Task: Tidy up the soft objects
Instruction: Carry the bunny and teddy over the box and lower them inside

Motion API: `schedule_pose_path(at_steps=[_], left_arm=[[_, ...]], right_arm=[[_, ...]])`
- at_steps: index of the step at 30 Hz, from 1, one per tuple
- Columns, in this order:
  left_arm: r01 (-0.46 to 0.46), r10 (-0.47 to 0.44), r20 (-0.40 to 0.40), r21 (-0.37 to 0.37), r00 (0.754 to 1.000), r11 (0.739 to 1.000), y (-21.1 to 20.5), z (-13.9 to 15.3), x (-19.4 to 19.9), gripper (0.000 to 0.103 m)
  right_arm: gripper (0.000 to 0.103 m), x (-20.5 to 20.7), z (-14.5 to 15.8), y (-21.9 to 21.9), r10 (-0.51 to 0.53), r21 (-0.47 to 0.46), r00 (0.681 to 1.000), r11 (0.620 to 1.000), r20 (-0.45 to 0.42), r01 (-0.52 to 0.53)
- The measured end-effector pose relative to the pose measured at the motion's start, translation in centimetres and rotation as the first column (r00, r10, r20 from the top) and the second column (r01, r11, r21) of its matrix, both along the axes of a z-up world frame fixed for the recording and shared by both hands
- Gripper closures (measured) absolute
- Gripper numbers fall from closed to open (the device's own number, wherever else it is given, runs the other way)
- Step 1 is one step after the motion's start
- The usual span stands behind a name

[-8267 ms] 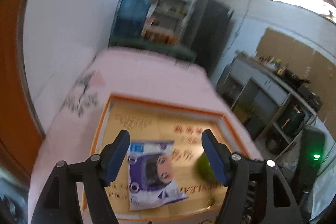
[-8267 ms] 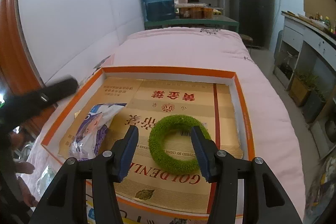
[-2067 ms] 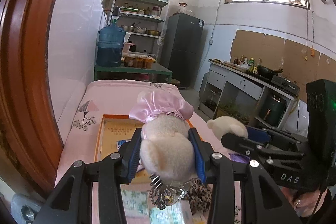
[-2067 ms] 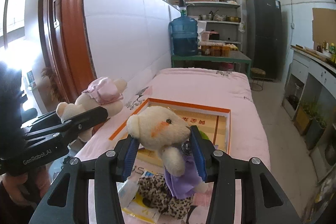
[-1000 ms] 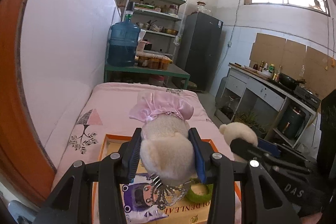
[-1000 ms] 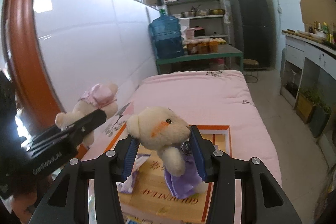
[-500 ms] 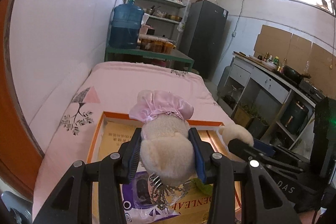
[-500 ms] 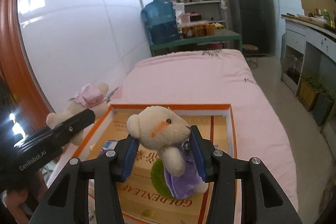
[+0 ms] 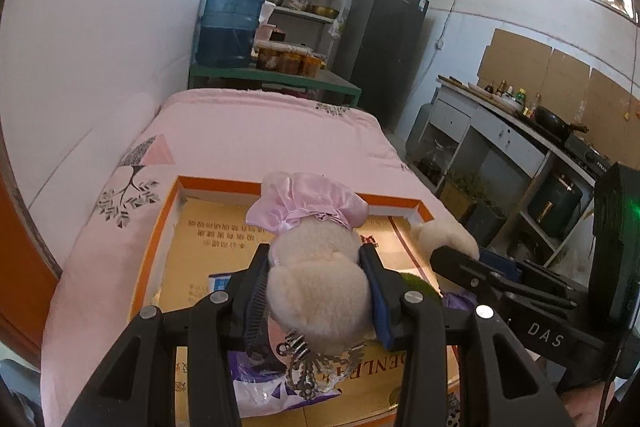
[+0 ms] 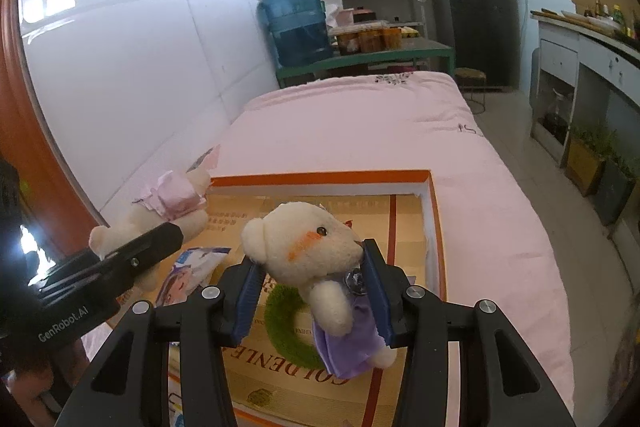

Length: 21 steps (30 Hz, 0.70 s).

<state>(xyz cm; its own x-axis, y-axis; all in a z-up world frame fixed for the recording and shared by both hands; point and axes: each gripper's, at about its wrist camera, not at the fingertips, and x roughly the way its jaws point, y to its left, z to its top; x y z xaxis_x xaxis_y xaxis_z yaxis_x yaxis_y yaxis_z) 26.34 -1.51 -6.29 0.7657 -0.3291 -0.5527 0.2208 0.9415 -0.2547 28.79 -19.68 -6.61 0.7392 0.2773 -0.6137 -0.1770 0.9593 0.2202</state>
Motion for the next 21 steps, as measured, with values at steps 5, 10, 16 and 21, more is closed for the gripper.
schedule_pose_path(at_steps=[5, 10, 16, 21], left_arm=[[0.013, -0.013, -0.029, -0.007, 0.999, 1.000, -0.1, -0.6, 0.3, 0.059], [0.022, -0.022, -0.044, -0.003, 0.999, 1.000, -0.3, -0.9, 0.5, 0.059], [0.025, -0.025, -0.059, 0.003, 0.998, 1.000, -0.4, -1.3, 0.8, 0.059], [0.027, -0.026, -0.079, 0.008, 0.997, 1.000, -0.5, -1.8, 1.2, 0.059]], right_arm=[[0.054, 0.2, -0.4, -0.1, 0.002, 0.005, 1.000, 1.000, -0.014, -0.002], [0.054, 0.4, -0.7, 0.1, 0.005, -0.003, 1.000, 1.000, -0.025, -0.005], [0.054, 0.5, -1.1, 0.2, 0.008, -0.013, 0.999, 1.000, -0.033, -0.009], [0.054, 0.5, -1.2, 0.4, 0.010, -0.022, 0.999, 1.000, -0.040, -0.011]])
